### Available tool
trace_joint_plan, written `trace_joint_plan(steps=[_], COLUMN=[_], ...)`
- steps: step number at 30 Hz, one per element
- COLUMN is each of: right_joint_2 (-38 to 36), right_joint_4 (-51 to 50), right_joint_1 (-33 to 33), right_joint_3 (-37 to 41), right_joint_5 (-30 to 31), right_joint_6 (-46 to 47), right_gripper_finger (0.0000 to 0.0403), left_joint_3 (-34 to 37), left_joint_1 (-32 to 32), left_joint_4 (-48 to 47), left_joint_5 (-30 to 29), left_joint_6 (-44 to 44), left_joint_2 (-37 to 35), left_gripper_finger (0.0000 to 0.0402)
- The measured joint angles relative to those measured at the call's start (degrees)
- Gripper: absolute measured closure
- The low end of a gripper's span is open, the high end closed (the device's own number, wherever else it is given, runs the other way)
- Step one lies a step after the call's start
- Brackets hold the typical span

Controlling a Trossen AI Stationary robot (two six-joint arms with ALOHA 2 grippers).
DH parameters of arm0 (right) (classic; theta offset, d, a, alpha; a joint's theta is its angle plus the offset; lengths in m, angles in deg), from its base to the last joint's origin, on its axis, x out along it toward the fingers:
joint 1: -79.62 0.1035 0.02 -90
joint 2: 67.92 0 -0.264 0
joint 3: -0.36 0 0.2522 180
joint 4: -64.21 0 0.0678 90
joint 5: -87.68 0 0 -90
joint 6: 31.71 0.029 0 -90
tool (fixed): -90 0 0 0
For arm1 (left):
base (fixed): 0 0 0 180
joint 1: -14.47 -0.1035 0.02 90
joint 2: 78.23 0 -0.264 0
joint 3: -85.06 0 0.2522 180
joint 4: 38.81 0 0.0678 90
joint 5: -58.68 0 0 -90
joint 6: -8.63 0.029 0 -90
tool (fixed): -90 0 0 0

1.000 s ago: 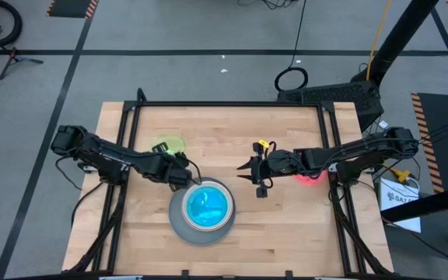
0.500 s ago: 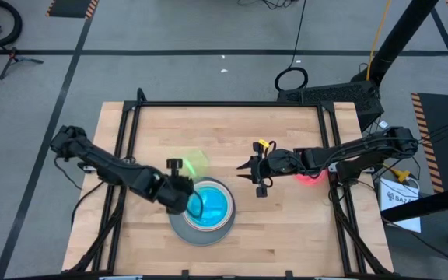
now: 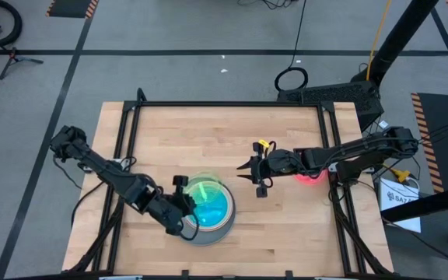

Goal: Stack plastic plates
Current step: Stack the green plate on top of the blue plate

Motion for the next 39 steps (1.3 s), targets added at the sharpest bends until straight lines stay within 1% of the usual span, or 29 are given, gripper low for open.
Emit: trace_joint_plan(steps=[6,11,20,31,34,39], right_joint_2=[0.0,0.1,2.0,2.2,2.2,2.2], right_joint_4=[0.0,0.2,0.9,0.6,0.6,0.6], right_joint_1=[0.0,0.0,0.0,-0.1,-0.1,-0.1], right_joint_3=[0.0,0.0,0.0,0.0,0.0,0.0], right_joint_5=[0.0,0.0,0.0,0.0,0.0,0.0], right_joint_6=[0.0,0.0,0.0,0.0,0.0,0.0], right_gripper_finger=[0.0300,0.0300,0.0300,0.0300,0.0300,0.0300], left_joint_3=[0.1,0.1,0.1,0.1,0.1,0.1], left_joint_1=[1.3,1.7,2.4,2.4,2.4,2.4], left_joint_4=[1.9,3.2,4.1,4.8,4.8,4.8], left_joint_5=[0.2,2.5,2.6,2.6,2.6,2.6], left_joint_6=[-1.2,-3.6,-6.8,-7.9,-8.3,-8.4], left_joint_2=[1.8,2.9,3.2,3.2,3.2,3.2], left_gripper_finger=[0.0396,0.0396,0.0396,0.0396,0.0385,0.0351])
